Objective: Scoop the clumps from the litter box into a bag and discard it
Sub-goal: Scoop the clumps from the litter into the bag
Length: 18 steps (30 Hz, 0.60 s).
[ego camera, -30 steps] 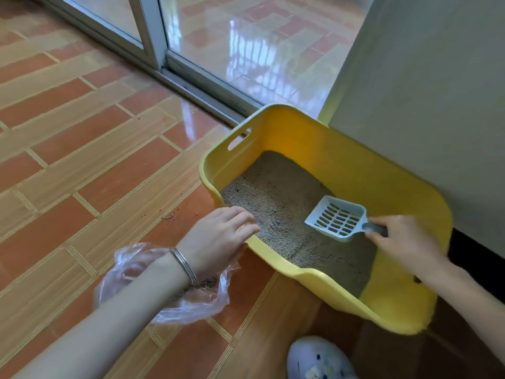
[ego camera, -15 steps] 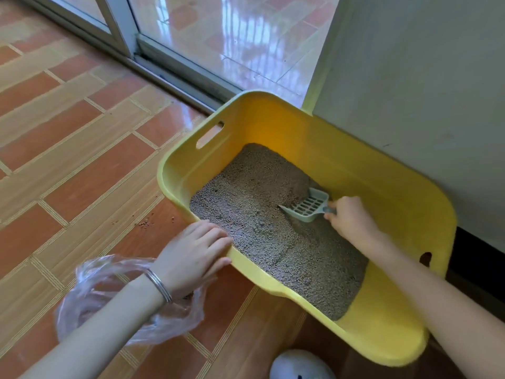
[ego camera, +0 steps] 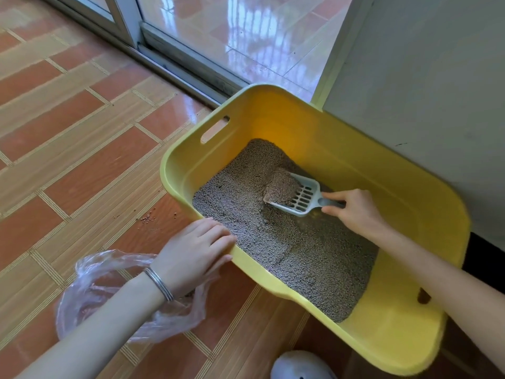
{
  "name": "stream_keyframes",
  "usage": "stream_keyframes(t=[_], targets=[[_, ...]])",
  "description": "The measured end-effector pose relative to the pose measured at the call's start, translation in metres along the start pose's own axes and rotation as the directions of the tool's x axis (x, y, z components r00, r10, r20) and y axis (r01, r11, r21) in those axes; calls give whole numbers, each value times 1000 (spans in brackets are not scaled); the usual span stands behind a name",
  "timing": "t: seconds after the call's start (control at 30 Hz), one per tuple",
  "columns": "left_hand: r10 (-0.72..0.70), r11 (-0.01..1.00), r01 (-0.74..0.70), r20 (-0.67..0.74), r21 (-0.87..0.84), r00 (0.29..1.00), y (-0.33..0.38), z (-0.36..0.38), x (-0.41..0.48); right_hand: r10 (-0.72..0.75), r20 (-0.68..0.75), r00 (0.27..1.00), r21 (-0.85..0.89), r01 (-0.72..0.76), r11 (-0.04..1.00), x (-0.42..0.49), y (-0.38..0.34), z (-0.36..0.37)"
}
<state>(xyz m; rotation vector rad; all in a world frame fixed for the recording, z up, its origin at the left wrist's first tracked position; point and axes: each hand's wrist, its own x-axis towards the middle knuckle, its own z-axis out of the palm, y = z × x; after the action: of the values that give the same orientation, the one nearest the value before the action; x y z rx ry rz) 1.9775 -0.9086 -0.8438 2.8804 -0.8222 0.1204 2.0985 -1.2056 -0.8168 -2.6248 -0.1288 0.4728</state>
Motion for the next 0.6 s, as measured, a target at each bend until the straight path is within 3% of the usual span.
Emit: stream_keyframes(t=[0.17, 0.3, 0.43, 0.6], targets=[[15, 1000, -15, -7, -20, 1000, 0, -1, 0, -25, 49, 999, -145, 31, 989, -17, 20, -14], [15, 1000, -15, -13, -20, 1000, 0, -1, 0, 32, 174, 984, -293, 20, 956, -28, 30, -15], [21, 999, -22, -31, -30, 999, -1, 0, -1, 25, 238, 971, -288, 46, 957, -35, 15, 3], [2, 998, -4, -35, -56, 999, -1, 0, -1, -65, 176, 982, -278, 113, 954, -18, -20, 27]])
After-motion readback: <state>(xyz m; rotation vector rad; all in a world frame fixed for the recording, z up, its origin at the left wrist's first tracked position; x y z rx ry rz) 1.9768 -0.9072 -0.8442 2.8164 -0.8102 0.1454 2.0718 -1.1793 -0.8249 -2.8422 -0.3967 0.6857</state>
